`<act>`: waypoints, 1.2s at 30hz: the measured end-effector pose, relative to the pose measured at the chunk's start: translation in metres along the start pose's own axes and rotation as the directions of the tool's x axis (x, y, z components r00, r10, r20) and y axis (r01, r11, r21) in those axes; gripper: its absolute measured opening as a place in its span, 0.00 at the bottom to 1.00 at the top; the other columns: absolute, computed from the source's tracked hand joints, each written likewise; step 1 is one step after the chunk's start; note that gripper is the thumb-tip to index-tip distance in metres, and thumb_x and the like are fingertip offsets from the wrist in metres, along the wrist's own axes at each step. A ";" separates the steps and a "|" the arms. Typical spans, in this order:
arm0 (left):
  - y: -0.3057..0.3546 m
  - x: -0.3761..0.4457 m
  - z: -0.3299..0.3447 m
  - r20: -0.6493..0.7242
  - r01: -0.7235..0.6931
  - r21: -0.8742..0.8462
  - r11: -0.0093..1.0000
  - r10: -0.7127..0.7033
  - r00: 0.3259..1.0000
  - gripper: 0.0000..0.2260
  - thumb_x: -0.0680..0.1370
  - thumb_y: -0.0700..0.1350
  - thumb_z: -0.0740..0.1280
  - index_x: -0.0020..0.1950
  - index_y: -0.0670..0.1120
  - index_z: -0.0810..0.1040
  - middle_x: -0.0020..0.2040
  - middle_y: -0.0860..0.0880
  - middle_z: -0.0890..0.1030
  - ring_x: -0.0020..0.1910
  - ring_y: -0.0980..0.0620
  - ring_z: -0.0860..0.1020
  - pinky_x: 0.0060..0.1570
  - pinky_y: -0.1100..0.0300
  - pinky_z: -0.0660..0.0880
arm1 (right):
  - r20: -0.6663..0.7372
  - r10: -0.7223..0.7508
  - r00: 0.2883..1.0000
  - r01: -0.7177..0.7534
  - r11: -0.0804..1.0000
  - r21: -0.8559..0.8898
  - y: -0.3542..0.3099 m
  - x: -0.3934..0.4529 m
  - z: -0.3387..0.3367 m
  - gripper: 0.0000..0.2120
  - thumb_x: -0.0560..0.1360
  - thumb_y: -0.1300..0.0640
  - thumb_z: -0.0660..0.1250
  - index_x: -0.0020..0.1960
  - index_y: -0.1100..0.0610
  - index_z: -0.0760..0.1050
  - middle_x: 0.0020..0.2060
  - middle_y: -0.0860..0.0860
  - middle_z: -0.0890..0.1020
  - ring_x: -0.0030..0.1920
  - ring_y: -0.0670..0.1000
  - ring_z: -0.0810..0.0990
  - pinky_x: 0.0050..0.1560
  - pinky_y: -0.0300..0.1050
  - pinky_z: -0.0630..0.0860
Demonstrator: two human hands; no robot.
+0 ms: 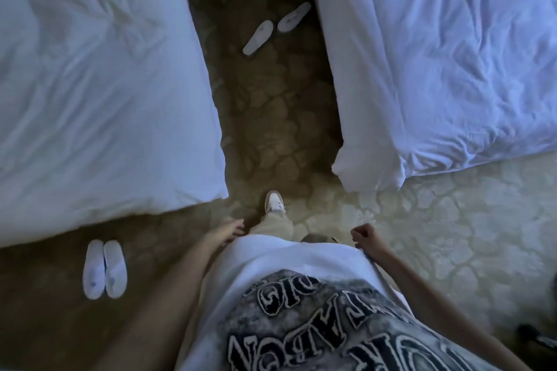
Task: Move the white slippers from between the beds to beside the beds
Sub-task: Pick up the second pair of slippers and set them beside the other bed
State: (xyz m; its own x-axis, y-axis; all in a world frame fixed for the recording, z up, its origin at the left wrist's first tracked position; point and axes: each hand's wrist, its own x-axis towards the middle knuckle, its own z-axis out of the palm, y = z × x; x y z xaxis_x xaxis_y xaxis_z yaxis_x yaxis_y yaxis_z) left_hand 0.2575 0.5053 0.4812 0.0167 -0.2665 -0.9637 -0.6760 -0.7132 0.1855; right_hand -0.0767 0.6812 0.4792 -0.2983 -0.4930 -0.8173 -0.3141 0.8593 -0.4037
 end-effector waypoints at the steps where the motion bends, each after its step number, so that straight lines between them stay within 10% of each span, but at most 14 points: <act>1: 0.034 -0.007 -0.015 0.031 -0.024 -0.031 0.999 0.025 0.999 0.11 0.80 0.50 0.61 0.46 0.45 0.77 0.42 0.47 0.79 0.36 0.53 0.76 0.36 0.61 0.70 | 0.011 -0.010 1.000 0.011 1.000 -0.029 -0.009 0.008 -0.008 0.14 0.64 0.50 0.59 0.24 0.51 0.58 0.22 0.46 0.59 0.24 0.43 0.60 0.35 0.48 0.60; 5: 0.175 0.001 -0.076 -0.056 -0.295 -0.075 0.953 0.291 0.955 0.11 0.81 0.47 0.61 0.55 0.41 0.76 0.46 0.44 0.81 0.39 0.50 0.79 0.39 0.59 0.74 | -0.022 0.063 0.998 -0.067 0.981 -0.184 -0.086 0.006 -0.049 0.11 0.70 0.63 0.65 0.31 0.57 0.66 0.28 0.52 0.67 0.40 0.46 0.60 0.34 0.46 0.59; 8: 0.249 0.016 -0.110 -0.102 -0.389 -0.061 0.919 0.382 0.919 0.13 0.81 0.48 0.61 0.58 0.40 0.77 0.48 0.44 0.82 0.43 0.48 0.81 0.42 0.58 0.76 | -0.018 0.075 0.997 -0.077 0.981 -0.177 -0.125 0.048 -0.074 0.16 0.65 0.52 0.62 0.29 0.65 0.70 0.28 0.63 0.73 0.44 0.49 0.59 0.35 0.53 0.64; 11: 0.300 0.040 -0.136 -0.096 -0.370 -0.030 0.929 0.366 0.926 0.14 0.81 0.49 0.60 0.59 0.40 0.77 0.50 0.44 0.82 0.45 0.48 0.81 0.46 0.57 0.78 | -0.034 0.101 0.994 -0.106 0.973 -0.204 -0.180 0.094 -0.098 0.15 0.72 0.59 0.64 0.45 0.73 0.77 0.47 0.68 0.82 0.47 0.52 0.79 0.40 0.51 0.68; 14: 0.330 0.066 -0.156 -0.080 -0.238 -0.056 0.970 0.233 0.969 0.14 0.81 0.48 0.60 0.58 0.40 0.76 0.49 0.44 0.81 0.47 0.45 0.80 0.53 0.51 0.77 | -0.017 0.115 0.993 -0.116 0.970 -0.213 -0.242 0.153 -0.126 0.16 0.77 0.62 0.61 0.56 0.75 0.74 0.56 0.70 0.78 0.55 0.60 0.79 0.44 0.48 0.67; 18: 0.349 0.078 -0.180 -0.098 -0.037 -0.084 0.996 0.029 0.995 0.11 0.80 0.48 0.62 0.51 0.41 0.78 0.44 0.43 0.81 0.40 0.48 0.79 0.45 0.54 0.75 | 0.004 0.101 0.995 -0.100 0.988 -0.116 -0.336 0.227 -0.165 0.17 0.79 0.54 0.60 0.54 0.68 0.75 0.50 0.61 0.80 0.55 0.62 0.78 0.50 0.50 0.70; 22: 0.375 0.093 -0.227 -0.088 -0.144 0.049 0.988 0.148 0.985 0.10 0.81 0.44 0.61 0.56 0.43 0.80 0.52 0.44 0.82 0.54 0.45 0.79 0.53 0.54 0.75 | -0.006 0.032 0.999 -0.032 0.999 0.007 -0.444 0.304 -0.206 0.16 0.79 0.46 0.58 0.40 0.56 0.73 0.34 0.54 0.77 0.42 0.57 0.77 0.44 0.50 0.73; 25: 0.409 0.145 -0.269 -0.117 -0.112 0.140 0.984 0.129 0.985 0.15 0.81 0.40 0.59 0.63 0.33 0.75 0.61 0.39 0.78 0.59 0.46 0.76 0.53 0.58 0.73 | -0.057 -0.005 0.998 0.013 0.991 0.134 -0.519 0.349 -0.233 0.12 0.78 0.44 0.58 0.43 0.50 0.74 0.41 0.52 0.82 0.46 0.56 0.81 0.52 0.54 0.77; 36: 0.745 0.258 -0.425 -0.138 -0.071 0.544 0.836 0.173 0.975 0.21 0.80 0.54 0.56 0.57 0.37 0.76 0.55 0.40 0.79 0.57 0.40 0.76 0.52 0.54 0.69 | -0.134 0.269 0.954 -0.206 0.910 0.360 -0.630 0.471 -0.227 0.20 0.77 0.40 0.58 0.47 0.55 0.78 0.42 0.54 0.83 0.45 0.57 0.82 0.45 0.51 0.76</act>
State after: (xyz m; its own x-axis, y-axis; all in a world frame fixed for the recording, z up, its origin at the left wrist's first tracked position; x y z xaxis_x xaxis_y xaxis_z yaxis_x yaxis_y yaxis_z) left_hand 0.0709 -0.3706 0.4524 0.0011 -0.4729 -0.8811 -0.9670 -0.2251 0.1195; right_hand -0.2242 -0.1231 0.4421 -0.4896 -0.2578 -0.8330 0.1002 0.9323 -0.3475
